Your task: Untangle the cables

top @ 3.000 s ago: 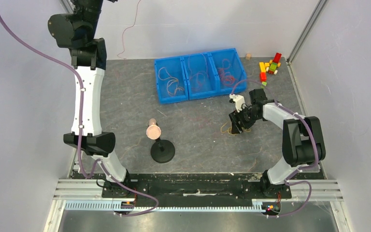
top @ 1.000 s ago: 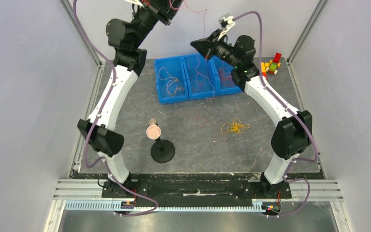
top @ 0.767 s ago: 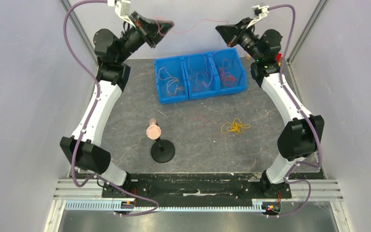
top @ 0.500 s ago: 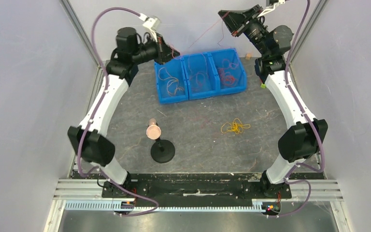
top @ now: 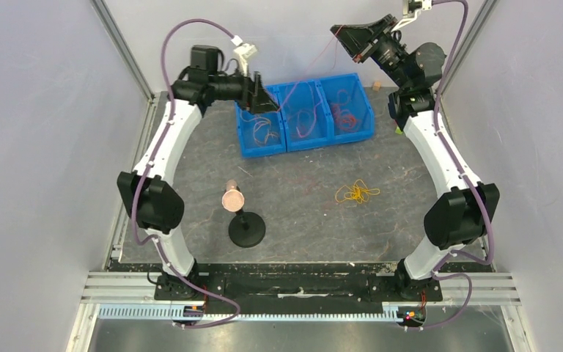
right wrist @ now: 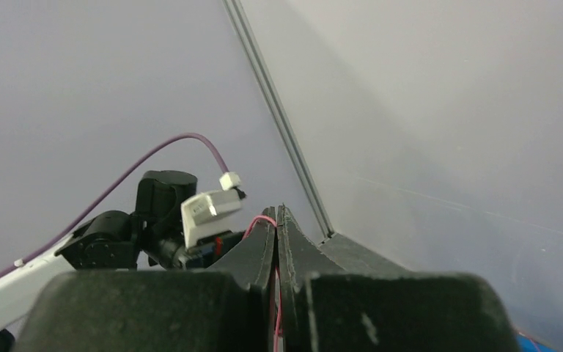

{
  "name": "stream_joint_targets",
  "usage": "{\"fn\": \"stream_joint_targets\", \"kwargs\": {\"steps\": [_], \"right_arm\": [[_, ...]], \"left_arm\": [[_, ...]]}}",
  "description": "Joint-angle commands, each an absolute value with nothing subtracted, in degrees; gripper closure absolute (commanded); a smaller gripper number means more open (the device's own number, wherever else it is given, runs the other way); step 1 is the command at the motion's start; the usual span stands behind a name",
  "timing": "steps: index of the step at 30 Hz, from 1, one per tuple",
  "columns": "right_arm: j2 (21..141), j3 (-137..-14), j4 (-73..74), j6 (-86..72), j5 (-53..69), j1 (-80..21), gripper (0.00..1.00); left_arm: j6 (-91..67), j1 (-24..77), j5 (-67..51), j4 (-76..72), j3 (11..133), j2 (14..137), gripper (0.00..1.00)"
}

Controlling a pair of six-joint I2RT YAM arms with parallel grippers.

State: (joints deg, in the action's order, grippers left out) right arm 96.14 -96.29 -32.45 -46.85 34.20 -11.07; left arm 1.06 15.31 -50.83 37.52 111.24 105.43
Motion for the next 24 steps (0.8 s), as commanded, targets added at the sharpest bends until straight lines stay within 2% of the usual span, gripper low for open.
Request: {"fn": "stream_joint_targets", "kwargs": {"steps": [1, 7, 10, 14, 17, 19, 24], "right_arm": [[92.97, -94.84, -34.77, -44.73, 34.61, -10.21, 1.0], [93.36, -95.8, -36.5, -45.01, 33.58, -9.51, 1.0], [93.9, -97.09, -36.83, -45.09, 32.51, -9.23, 1.0], [94.83, -98.18, -36.13, -45.46, 33.11, -8.95, 1.0], [95.24, -97.4, -37.45, -46.98, 34.73, -8.93, 1.0], [95.4, -96.89, -38.38, -47.97, 35.86, -9.05, 1.0], [94.74, -94.7, -41.77, -49.95, 38.3, -9.14, 1.0]], "left_arm": [[4.17, 6.42, -61.53, 34.35, 108.37, 97.94, 0.22], [18.49, 0.48, -59.32, 41.8, 106.19, 96.91, 0.2], [17.16, -2.74, -66.75, 40.24, 101.27, 96.0, 0.2], [7.23, -3.89, -68.42, 25.48, 92.98, 92.53, 0.19], [-4.24, -3.34, -66.66, 6.78, 88.08, 89.42, 0.19], [-9.98, -1.67, -66.74, -1.79, 89.49, 89.69, 0.19], [-18.67, 7.8, -64.45, -11.11, 96.85, 92.37, 0.19]]}}
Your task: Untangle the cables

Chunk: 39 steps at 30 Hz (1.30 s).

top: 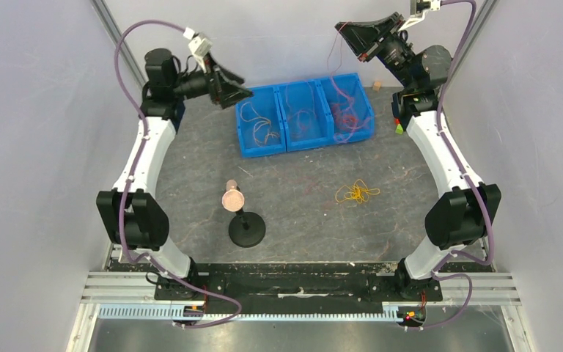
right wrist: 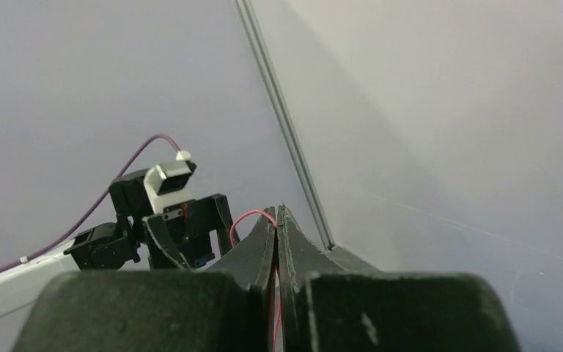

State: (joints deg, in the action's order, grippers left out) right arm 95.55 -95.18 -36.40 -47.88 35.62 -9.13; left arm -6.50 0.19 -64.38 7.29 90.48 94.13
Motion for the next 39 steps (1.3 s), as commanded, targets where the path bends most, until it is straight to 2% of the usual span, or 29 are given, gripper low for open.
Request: {"fn": "stream_joint_targets", "kwargs": {"steps": [1, 5, 9, 27, 29, 30, 31, 33, 34, 35, 39], "right_arm": [[94.45, -94.09, -42.13, -50.11, 38.39, -9.16, 1.0], [93.86, -92.79, -42.79, -50.58, 38.47, -9.79, 1.0], [93.66, -91.94, -43.54, -51.07, 38.67, -11.36, 1.0], [94.53, -93.87, -44.13, -51.59, 36.71, -13.99, 1.0], [94.48, -94.0, -44.21, -51.76, 36.42, -13.97, 1.0], [94.52, -94.12, -44.21, -51.87, 36.3, -13.97, 1.0], [94.51, -94.23, -44.26, -51.9, 36.3, -13.85, 1.0], [94.4, -94.34, -43.83, -52.05, 35.81, -13.07, 1.0], [94.45, -94.4, -43.61, -52.08, 35.69, -12.34, 1.0], [94.48, -94.48, -43.41, -52.07, 35.62, -11.59, 1.0], [94.97, -93.77, -40.96, -51.04, 34.76, -7.72, 1.0]], "left_arm": [[-20.15, 9.74, -63.67, -13.6, 97.29, 92.88, 0.19], [-17.97, 17.36, -56.84, -14.67, 97.53, 93.47, 0.19], [-17.74, 20.91, -51.45, -16.08, 98.5, 95.8, 0.18], [-17.55, 29.34, -50.68, -26.57, 95.77, 104.8, 0.19], [-16.53, 30.19, -50.17, -26.08, 95.63, 105.17, 0.27], [-16.03, 30.4, -49.75, -25.7, 95.63, 105.1, 0.36], [-15.83, 30.5, -48.94, -25.49, 95.55, 105.11, 0.48], [-14.92, 30.12, -46.95, -24.35, 95.49, 104.67, 0.78], [-14.45, 29.81, -46.53, -24.2, 95.25, 104.34, 0.9], [-14.5, 29.37, -46.04, -24.51, 94.88, 103.97, 0.97], [-16.57, 27.16, -46.68, -25.81, 95.87, 103.8, 0.98]]}}
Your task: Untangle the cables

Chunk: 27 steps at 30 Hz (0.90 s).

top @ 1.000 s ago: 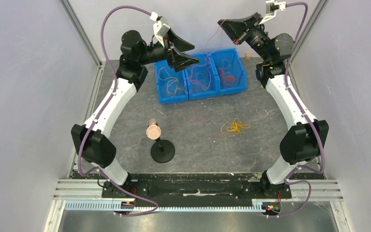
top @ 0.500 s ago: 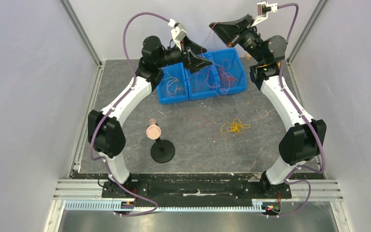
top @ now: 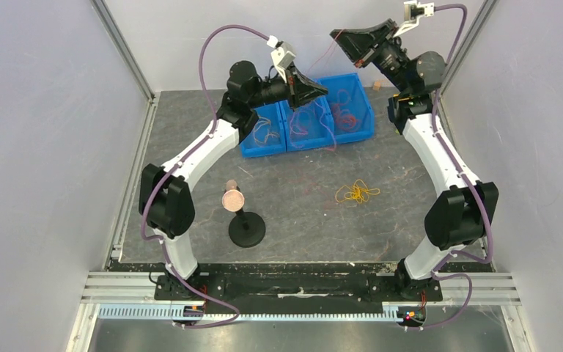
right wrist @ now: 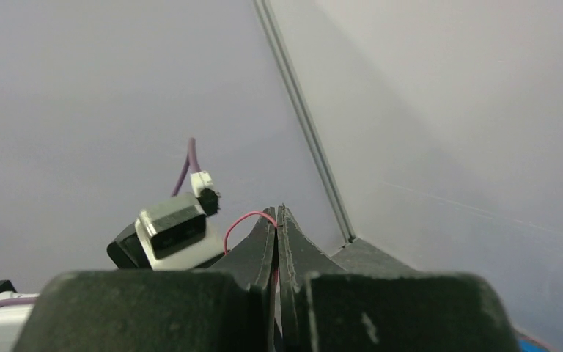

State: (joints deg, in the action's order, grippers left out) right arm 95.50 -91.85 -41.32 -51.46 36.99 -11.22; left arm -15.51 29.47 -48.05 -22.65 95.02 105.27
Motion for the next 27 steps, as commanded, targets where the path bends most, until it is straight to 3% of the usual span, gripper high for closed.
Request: {"fn": "stream_joint_targets", "kwargs": {"steps": [1, 8, 14, 21, 23, 25, 27], "right_arm": [[95.01, -92.89, -40.5, -50.07, 34.78, -6.72, 1.0], [93.51, -81.89, -36.99, -44.21, 36.3, -1.2, 1.0], [90.91, -67.7, -36.24, -41.89, 42.77, -4.76, 1.0], [93.08, -68.15, -32.71, -38.06, 44.76, -9.23, 1.0], [93.73, -70.71, -26.18, -31.87, 41.52, -9.07, 0.87], [94.68, -72.31, -22.47, -29.17, 39.47, -8.56, 0.59], [95.73, -73.35, -20.72, -29.13, 38.41, -7.6, 0.43]], "left_arm": [[-17.67, 26.75, -46.92, -26.81, 96.41, 103.93, 0.98], [-21.14, 24.28, -45.92, -29.19, 101.68, 103.89, 0.98], [-22.0, 24.11, -43.41, -29.24, 105.73, 107.56, 0.98], [-20.2, 23.83, -46.09, -28.39, 114.57, 117.4, 0.98], [-17.8, 23.67, -46.14, -29.04, 114.69, 118.79, 0.98], [-16.05, 23.3, -47.58, -28.78, 116.06, 120.75, 0.98], [-15.65, 22.45, -49.44, -29.33, 117.37, 123.1, 0.98]]}}
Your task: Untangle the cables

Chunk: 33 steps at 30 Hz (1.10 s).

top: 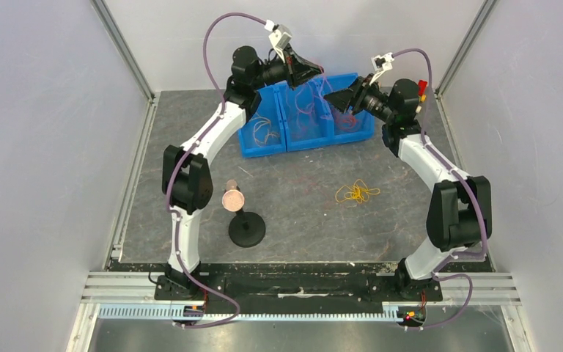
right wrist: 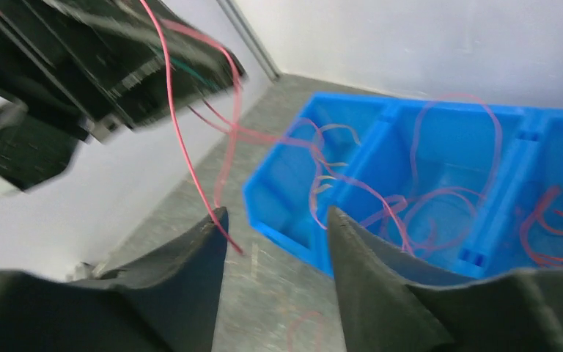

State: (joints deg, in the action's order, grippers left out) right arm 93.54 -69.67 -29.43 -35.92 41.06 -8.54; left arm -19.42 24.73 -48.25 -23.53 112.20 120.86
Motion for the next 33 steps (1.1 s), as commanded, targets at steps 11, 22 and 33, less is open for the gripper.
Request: {"fn": "stream_joint_targets", "kwargs": {"steps": [11, 22, 33], "right_arm": [[96.67, -74.27, -14.01, -23.14, 38.57, -4.86, 0.16], [98.86, -76.38, -11.16, -21.45, 39.39, -4.93, 0.15], [98.58, -77.51, -6.57, -17.71, 38.59, -4.92, 0.15]], "left_arm": [[-9.85, 17.58, -56.02, -26.0, 125.89, 137.27, 0.98], [-0.9, 19.54, -53.73, -18.59, 128.68, 140.54, 0.98], [16.31, 20.44, -45.15, 2.13, 133.77, 140.72, 0.65]]}}
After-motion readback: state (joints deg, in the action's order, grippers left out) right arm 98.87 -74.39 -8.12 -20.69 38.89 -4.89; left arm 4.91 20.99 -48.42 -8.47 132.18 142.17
